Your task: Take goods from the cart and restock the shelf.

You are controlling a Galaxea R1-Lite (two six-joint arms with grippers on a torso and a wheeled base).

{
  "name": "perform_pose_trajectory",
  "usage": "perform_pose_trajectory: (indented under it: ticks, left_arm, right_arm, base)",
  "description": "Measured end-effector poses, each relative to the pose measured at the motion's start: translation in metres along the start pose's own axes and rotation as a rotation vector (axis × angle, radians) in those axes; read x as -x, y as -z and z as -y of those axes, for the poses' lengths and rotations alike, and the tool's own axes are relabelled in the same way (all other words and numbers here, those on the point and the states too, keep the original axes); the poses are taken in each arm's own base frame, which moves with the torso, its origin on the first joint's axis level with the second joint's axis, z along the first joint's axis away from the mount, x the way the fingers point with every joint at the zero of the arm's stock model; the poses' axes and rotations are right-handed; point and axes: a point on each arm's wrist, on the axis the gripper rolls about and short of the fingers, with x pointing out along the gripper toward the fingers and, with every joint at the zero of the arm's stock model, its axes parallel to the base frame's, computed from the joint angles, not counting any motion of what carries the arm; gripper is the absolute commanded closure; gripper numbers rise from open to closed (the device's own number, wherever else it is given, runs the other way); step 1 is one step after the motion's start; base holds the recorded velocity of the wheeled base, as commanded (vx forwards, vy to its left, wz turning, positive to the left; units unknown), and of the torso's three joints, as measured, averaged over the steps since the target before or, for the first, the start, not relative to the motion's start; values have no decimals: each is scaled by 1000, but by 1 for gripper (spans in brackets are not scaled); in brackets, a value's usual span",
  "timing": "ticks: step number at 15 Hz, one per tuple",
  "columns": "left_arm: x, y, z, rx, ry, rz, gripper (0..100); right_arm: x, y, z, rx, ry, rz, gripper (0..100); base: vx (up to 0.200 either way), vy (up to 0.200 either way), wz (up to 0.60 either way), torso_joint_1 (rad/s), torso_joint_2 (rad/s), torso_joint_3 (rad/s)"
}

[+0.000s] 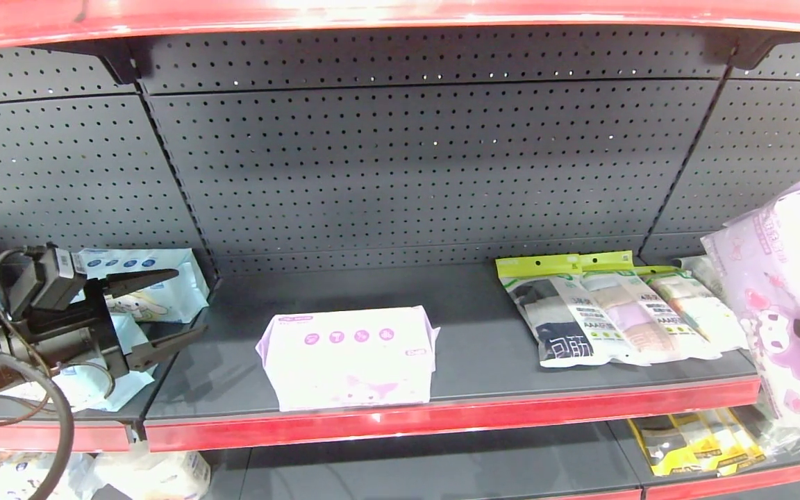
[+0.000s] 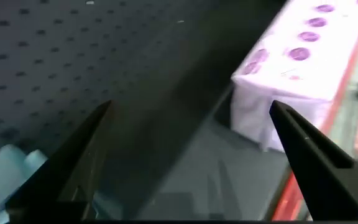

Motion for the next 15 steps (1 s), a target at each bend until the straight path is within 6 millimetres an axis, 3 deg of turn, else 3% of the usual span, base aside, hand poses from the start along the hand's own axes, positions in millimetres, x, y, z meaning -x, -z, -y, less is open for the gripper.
perform_pose_trajectory:
  ticks: [5, 10, 13, 15]
  left_arm:
    - [4, -5, 0, -9, -179, -15, 0]
    - [1, -15, -5, 46, -601, -55, 0]
    - [-8, -20, 14, 135, -808, -47, 0]
    - [-10, -21, 30, 172, -821, -59, 0]
  right_arm:
    - [0, -1, 0, 0, 0, 3, 100]
    - [0, -2, 0, -3, 1, 4, 100]
    - [0, -2, 0, -18, 2, 7, 100]
    - [1, -3, 1, -21, 8, 27, 100]
  base:
    - [0, 0, 0, 0, 0, 0]
    - [0, 0, 0, 0, 0, 0]
    - [0, 0, 0, 0, 0, 0]
    - [0, 0, 0, 0, 0, 0]
